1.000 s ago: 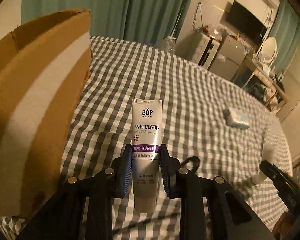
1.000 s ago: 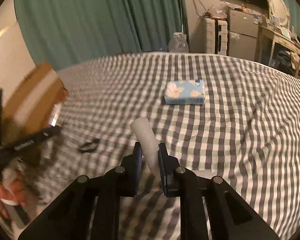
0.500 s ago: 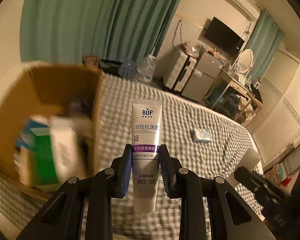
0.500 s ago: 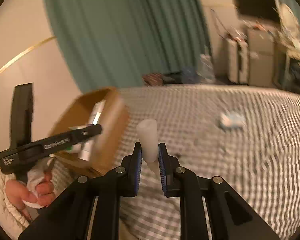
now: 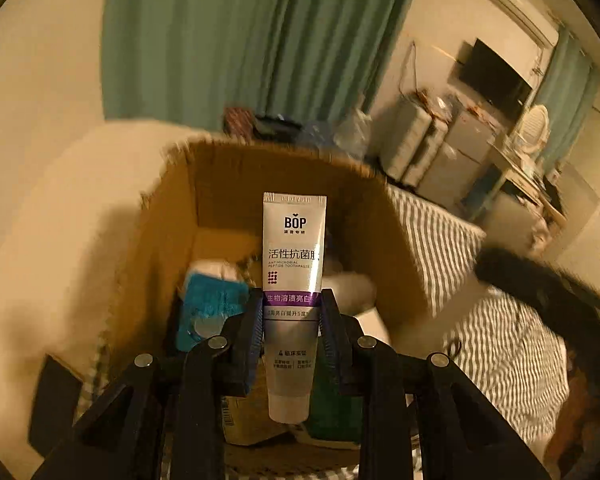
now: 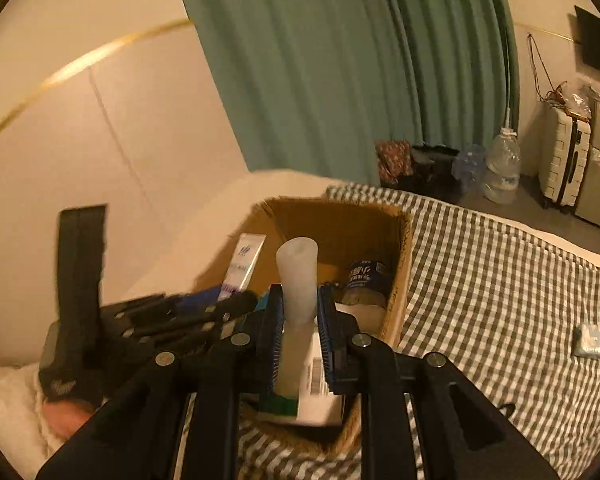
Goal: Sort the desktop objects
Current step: 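Open both grippers over the cardboard box, dropping the tube and cylinder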
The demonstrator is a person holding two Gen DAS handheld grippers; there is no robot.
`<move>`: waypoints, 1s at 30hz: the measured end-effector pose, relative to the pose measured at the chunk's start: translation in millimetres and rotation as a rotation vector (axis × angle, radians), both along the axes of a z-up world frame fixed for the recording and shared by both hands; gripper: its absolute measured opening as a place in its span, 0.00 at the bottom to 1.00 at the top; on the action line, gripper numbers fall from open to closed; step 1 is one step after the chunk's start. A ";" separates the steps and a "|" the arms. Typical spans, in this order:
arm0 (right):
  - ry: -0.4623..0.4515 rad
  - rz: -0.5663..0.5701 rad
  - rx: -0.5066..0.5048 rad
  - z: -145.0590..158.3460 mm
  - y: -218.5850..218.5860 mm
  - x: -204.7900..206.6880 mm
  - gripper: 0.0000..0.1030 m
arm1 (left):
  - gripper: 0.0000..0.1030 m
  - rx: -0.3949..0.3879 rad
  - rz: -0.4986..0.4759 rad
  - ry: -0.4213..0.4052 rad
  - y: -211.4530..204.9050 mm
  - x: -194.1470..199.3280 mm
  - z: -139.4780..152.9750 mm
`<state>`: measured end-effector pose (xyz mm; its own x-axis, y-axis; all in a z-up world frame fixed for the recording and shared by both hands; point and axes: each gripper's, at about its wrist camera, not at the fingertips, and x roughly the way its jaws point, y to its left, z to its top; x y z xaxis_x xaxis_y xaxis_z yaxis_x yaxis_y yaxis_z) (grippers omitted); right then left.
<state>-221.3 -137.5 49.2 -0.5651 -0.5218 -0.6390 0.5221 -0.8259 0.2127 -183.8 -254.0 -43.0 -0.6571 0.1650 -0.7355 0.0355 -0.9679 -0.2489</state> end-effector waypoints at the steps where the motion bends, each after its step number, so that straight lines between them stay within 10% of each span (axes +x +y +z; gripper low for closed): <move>1: -0.010 -0.017 0.024 -5.2 -3.2 -9.5 0.25 | 0.28 0.000 -0.022 -0.017 -0.6 -2.2 -7.0; 3: -0.025 -0.075 0.044 -11.6 -4.4 -21.6 0.57 | 0.45 -0.032 -0.031 -0.049 -0.1 -4.8 -21.3; 4: -0.022 -0.097 0.025 -11.6 -4.1 -24.6 0.67 | 0.70 -0.039 -0.021 -0.049 -2.0 -4.5 -24.1; 6: -0.019 -0.123 -0.009 -11.3 5.7 -31.3 0.67 | 0.92 -0.047 0.024 -0.042 -6.5 -2.5 -26.5; 14: 0.004 -0.211 -0.084 19.5 39.3 -44.7 0.69 | 0.93 -0.067 0.059 -0.068 -9.3 7.9 -24.1; 26: 0.175 -0.299 -0.082 52.9 155.7 50.0 0.82 | 0.95 -0.093 -0.053 0.051 70.1 65.4 18.2; 30: 0.245 -0.493 0.097 27.5 224.5 79.4 0.97 | 1.00 -0.104 -0.143 0.102 137.1 80.1 29.5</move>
<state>-141.8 87.1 76.7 -0.8654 -0.1040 -0.4902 0.0940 -0.9946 0.0450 -103.7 -116.9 -13.5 -0.7045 0.1889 -0.6841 -0.1245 -0.9819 -0.1430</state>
